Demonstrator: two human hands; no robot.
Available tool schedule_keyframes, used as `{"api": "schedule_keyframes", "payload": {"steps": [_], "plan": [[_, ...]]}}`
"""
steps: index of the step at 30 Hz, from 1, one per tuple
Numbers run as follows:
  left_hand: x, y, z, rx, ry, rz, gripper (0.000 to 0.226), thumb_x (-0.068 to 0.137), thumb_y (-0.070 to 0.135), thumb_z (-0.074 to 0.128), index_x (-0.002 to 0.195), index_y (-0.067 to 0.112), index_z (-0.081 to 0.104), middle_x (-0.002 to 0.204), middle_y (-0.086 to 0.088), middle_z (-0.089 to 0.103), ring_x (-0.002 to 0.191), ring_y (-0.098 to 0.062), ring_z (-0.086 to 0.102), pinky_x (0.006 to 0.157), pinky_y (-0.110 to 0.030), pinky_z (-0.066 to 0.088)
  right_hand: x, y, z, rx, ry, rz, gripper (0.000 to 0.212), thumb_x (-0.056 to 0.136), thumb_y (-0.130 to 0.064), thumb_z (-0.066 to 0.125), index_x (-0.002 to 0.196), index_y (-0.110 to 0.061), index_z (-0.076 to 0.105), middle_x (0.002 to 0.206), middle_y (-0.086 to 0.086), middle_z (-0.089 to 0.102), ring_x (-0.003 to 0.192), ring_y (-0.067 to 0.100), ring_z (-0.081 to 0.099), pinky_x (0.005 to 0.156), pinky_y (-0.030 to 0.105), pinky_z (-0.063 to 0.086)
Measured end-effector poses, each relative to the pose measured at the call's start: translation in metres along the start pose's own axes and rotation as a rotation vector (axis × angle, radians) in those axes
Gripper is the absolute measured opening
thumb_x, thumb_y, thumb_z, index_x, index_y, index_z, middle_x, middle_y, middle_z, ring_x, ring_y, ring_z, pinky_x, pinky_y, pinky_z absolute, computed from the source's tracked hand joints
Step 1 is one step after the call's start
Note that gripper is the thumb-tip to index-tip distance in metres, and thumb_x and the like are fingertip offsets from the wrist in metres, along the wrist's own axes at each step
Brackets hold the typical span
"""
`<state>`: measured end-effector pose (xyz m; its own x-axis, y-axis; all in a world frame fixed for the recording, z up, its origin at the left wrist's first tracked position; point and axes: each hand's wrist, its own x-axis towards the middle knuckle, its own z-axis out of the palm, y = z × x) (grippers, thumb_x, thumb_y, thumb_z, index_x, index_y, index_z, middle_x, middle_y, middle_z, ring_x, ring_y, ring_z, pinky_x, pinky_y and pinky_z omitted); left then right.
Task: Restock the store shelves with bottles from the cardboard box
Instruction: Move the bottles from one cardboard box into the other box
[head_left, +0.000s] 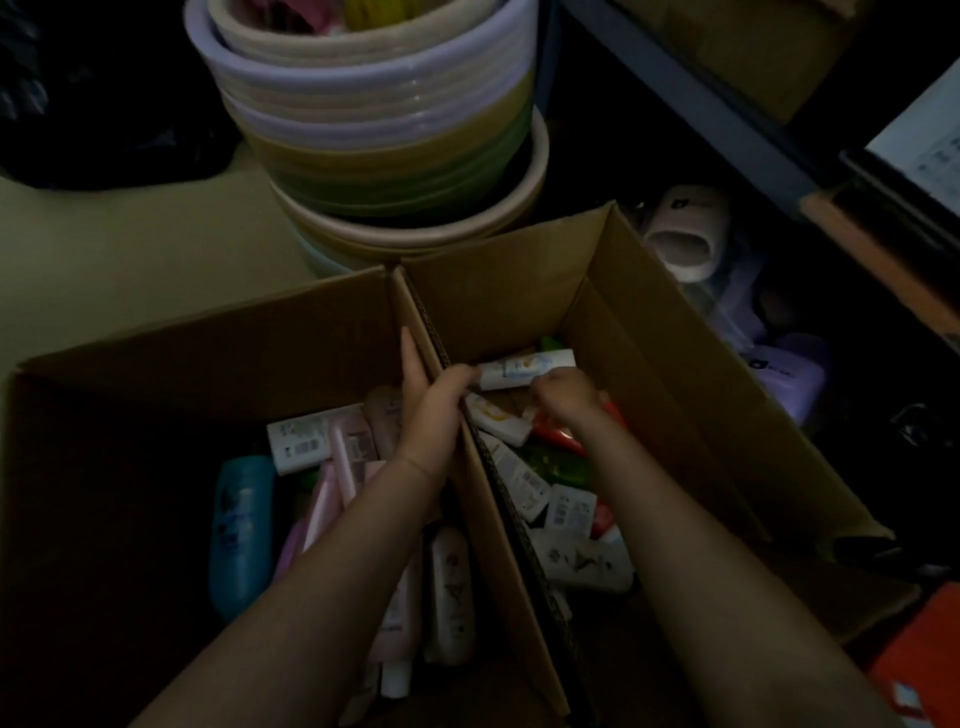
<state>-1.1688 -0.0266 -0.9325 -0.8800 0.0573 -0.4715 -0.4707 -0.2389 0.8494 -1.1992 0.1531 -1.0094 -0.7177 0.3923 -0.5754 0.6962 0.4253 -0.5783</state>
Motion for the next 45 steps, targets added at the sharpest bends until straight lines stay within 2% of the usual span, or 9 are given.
{"api": "schedule_keyframes", "payload": {"steps": [4,14,18,25,32,36,39,42,45], "plan": [[0.009,-0.008,-0.002,-0.026,-0.028,0.101,0.091,0.071,0.018,0.065,0.154,0.038,0.031,0.144,-0.007,0.055,0.122,-0.028,0.061,0.098,-0.051,0.053,0.041,0.008,0.021,-0.227,0.082,-0.094,0.039,0.095,-0.022,0.056,0.13,-0.005,0.059,0.132,0.016,0.06,0.12,0.033,0.056,0.097,0.034,0.046],[0.022,-0.022,0.0,0.015,-0.016,0.173,0.088,0.072,0.014,0.059,0.155,0.029,0.032,0.138,-0.005,0.06,0.118,-0.02,0.063,0.097,-0.045,0.054,0.108,0.018,0.05,-0.843,-0.037,-0.198,0.06,0.085,-0.021,0.068,0.141,-0.015,0.045,0.146,0.011,0.045,0.136,0.029,0.04,0.115,0.045,0.027],[0.021,-0.023,0.001,-0.002,-0.015,0.169,0.088,0.072,0.014,0.059,0.155,0.03,0.033,0.137,-0.003,0.061,0.119,-0.02,0.063,0.101,-0.048,0.052,0.105,0.036,0.048,-0.65,-0.078,-0.071,0.049,0.087,-0.026,0.069,0.131,-0.01,0.056,0.131,0.015,0.059,0.119,0.032,0.058,0.095,0.04,0.049],[0.017,-0.014,0.003,0.023,0.002,0.131,0.095,0.068,0.022,0.062,0.156,0.035,0.029,0.131,0.003,0.061,0.11,-0.013,0.065,0.089,-0.035,0.054,0.048,0.022,0.015,-0.057,-0.045,-0.134,0.045,0.086,-0.037,0.069,0.121,-0.011,0.059,0.1,0.009,0.066,0.081,0.024,0.063,0.063,0.028,0.048],[-0.003,0.011,-0.01,0.036,-0.03,-0.036,0.087,0.081,0.02,0.075,0.155,0.036,0.031,0.127,0.0,0.064,0.102,-0.016,0.069,0.08,-0.034,0.058,-0.081,-0.045,-0.043,0.616,-0.153,-0.069,0.065,0.102,-0.058,0.026,0.11,-0.005,0.063,0.068,0.012,0.066,0.054,0.023,0.061,0.054,0.028,0.051],[-0.028,0.031,-0.034,-0.084,-0.023,-0.053,0.069,0.068,0.057,0.08,0.127,0.028,0.062,0.124,-0.003,0.07,0.116,-0.02,0.066,0.103,-0.047,0.05,-0.134,-0.064,-0.039,0.605,-0.227,-0.24,0.041,0.1,-0.053,0.04,0.111,-0.02,0.062,0.08,0.008,0.068,0.066,0.02,0.063,0.065,0.034,0.051],[-0.042,0.039,-0.051,-0.192,-0.089,-0.074,0.077,0.069,0.065,0.071,0.131,0.022,0.056,0.121,-0.008,0.07,0.109,-0.022,0.068,0.087,-0.04,0.056,-0.166,-0.078,-0.024,0.409,-0.329,-0.43,0.025,0.103,-0.03,0.048,0.103,-0.014,0.066,0.081,0.003,0.067,0.065,0.007,0.062,0.059,0.021,0.049],[-0.049,0.032,-0.074,-0.234,0.008,-0.117,0.036,0.083,0.04,0.073,0.107,0.016,0.061,0.092,-0.011,0.07,0.076,-0.024,0.069,0.066,-0.037,0.057,-0.176,-0.084,-0.025,0.324,-0.302,-0.478,0.033,0.104,-0.024,0.046,0.097,-0.003,0.07,0.08,0.014,0.071,0.064,0.02,0.064,0.057,0.026,0.049],[-0.043,0.013,-0.097,0.038,0.196,-0.133,0.039,0.087,0.045,0.073,0.106,0.013,0.063,0.093,-0.011,0.071,0.076,-0.024,0.07,0.072,-0.039,0.059,-0.163,-0.078,-0.036,0.365,-0.186,-0.429,0.032,0.104,-0.026,0.045,0.097,-0.005,0.069,0.078,0.009,0.069,0.063,0.02,0.063,0.056,0.025,0.048]]}}
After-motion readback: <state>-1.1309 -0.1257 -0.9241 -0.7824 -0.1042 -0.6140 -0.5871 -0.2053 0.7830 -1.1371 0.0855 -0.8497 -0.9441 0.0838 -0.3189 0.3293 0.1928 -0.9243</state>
